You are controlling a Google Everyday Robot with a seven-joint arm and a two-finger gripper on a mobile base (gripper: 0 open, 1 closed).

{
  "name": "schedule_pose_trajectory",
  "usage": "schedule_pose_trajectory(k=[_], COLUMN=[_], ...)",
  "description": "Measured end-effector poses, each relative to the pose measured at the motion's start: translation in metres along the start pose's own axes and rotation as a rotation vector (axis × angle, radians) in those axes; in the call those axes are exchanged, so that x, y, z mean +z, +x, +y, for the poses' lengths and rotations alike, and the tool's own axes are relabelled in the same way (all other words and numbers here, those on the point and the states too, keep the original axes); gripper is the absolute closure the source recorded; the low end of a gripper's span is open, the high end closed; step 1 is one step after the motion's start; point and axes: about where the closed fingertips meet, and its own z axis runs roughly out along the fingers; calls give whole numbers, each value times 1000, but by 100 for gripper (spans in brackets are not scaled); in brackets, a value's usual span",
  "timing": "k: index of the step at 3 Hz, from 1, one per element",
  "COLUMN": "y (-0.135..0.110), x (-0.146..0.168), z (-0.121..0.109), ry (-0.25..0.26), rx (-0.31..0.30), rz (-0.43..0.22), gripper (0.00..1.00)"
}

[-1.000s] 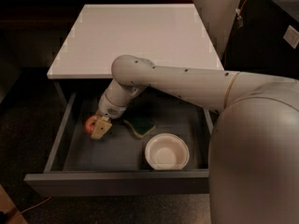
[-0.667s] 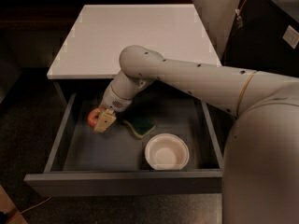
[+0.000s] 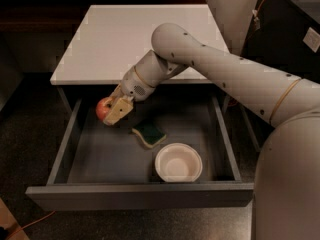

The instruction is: Pick apple from top drawer and place on counter

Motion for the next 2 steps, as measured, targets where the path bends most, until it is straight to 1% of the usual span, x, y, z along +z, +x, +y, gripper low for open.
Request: schedule_pose_trajectory(k=[1,2], y=[-18,-21], x=[-20,-23], z=[14,18], ry=[-30,-37], rx=[-13,-16], rz=[-47,-55], gripper=[100,100])
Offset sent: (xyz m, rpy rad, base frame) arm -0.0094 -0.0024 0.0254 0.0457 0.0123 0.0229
